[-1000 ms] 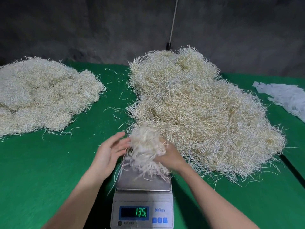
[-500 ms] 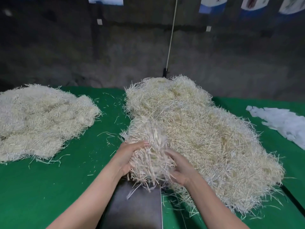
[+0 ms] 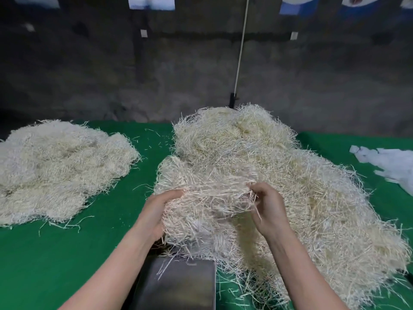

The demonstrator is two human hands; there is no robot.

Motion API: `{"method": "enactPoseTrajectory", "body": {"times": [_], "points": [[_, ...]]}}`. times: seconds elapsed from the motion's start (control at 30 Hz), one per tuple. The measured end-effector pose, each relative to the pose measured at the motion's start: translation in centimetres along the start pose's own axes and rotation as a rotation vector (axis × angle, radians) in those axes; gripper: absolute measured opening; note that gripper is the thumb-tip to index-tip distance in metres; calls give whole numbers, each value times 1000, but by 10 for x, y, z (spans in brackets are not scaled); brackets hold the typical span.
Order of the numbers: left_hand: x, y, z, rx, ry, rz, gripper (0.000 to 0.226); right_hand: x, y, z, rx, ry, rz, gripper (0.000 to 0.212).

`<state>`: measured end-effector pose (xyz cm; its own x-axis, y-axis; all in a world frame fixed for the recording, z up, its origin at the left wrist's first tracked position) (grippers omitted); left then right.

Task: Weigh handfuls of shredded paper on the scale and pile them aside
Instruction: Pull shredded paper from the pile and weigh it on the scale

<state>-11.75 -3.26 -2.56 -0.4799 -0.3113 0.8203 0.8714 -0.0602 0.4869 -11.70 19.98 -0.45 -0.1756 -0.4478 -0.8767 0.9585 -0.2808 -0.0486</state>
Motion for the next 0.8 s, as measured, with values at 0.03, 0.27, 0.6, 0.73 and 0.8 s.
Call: {"method": "enactPoseTrajectory", "body": {"times": [0.03,0.27,0.6,0.73,0.8], "points": [[1,0,-2,18,20,7,41,0,-1,1,-9,-32,6,10],[-17,-12,41,-140,4,-157,91,32,23,52,-452,469,30,34],[17,-25,-19,181,251,-69,62,3,-46,-51,85,487,71,30],[14,-22,-13,217,146,-33,46,-4,-51,-47,41,474,34,45],[14,-25,-5,185,79,-8,53,-5,-50,-22,-253,608,-6,76]]}}
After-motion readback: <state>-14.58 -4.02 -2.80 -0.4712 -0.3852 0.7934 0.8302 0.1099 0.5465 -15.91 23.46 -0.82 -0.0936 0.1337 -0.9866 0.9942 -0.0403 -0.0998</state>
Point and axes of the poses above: each hand's wrist, its own y-axis away from the middle knuckle, its own z-axis out of the palm, x = y × z, the point moved 6 cm from there along -y, towards the middle knuckle, and after that the axes turned 14 degrees about -z, right-handed, at the moved point
